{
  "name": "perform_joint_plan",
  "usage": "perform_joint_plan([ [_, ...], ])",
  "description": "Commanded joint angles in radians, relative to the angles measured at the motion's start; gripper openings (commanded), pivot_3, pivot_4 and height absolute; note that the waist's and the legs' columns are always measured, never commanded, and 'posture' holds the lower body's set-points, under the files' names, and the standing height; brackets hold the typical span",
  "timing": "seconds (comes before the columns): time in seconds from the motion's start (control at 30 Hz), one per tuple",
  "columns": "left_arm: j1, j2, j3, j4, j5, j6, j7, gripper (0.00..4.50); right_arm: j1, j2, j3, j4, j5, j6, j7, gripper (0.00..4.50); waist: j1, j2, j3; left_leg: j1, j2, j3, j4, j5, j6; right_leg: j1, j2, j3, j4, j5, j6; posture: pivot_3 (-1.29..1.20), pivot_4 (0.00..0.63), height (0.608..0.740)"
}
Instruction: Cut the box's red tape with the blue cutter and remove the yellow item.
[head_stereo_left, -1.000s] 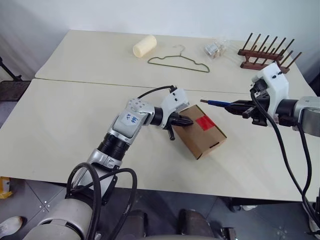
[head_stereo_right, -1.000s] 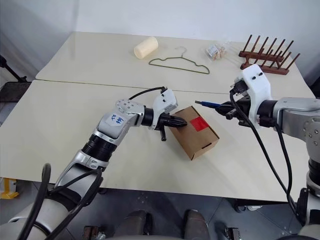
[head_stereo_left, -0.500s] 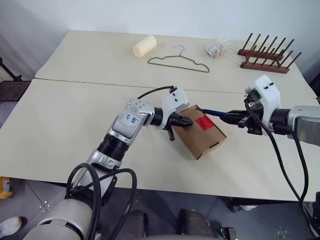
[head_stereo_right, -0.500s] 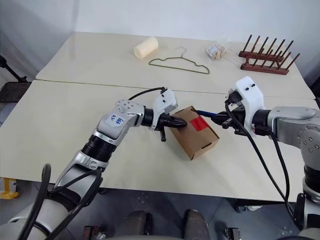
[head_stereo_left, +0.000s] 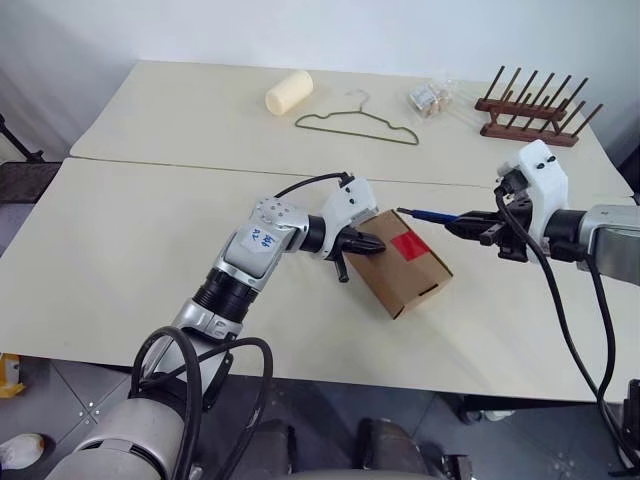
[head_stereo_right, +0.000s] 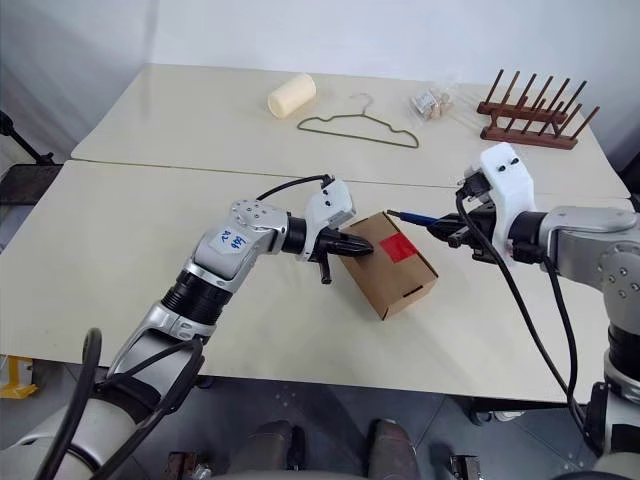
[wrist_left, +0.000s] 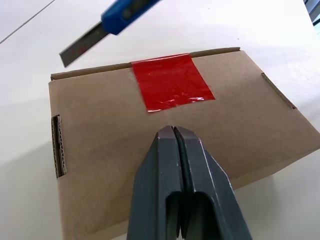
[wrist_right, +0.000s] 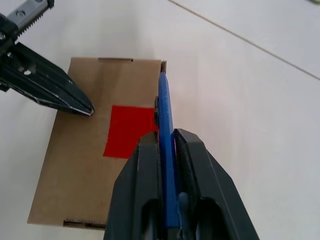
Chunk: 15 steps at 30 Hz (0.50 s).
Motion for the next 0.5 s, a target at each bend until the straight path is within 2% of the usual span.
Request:
perform_joint_plan([
  [0.03, 0.022, 0.002, -0.025, 0.01, 0.007, 0.014, -0.008, 0.0, 0.002, 0.001, -0.045, -0.037, 0.017, 0.014, 0.002, 0.13, 0.0, 0.0, 0.0, 0.0, 0.0, 0.0, 0.0, 0.0, 0.0, 0.0, 0.0, 0.0, 0.0, 0.0, 0.0, 0.0, 0.15, 0.74],
  [0.5, 0.014, 0.005, -0.02, 0.023, 0.014, 0.022, 0.005, 0.0, 0.01, -0.042, -0.017, -0.033, -0.003, 0.022, 0.024, 0.13, 0.0, 0.0, 0.0, 0.0, 0.0, 0.0, 0.0, 0.0, 0.0, 0.0, 0.0, 0.0, 0.0, 0.0, 0.0, 0.0, 0.15, 0.74],
])
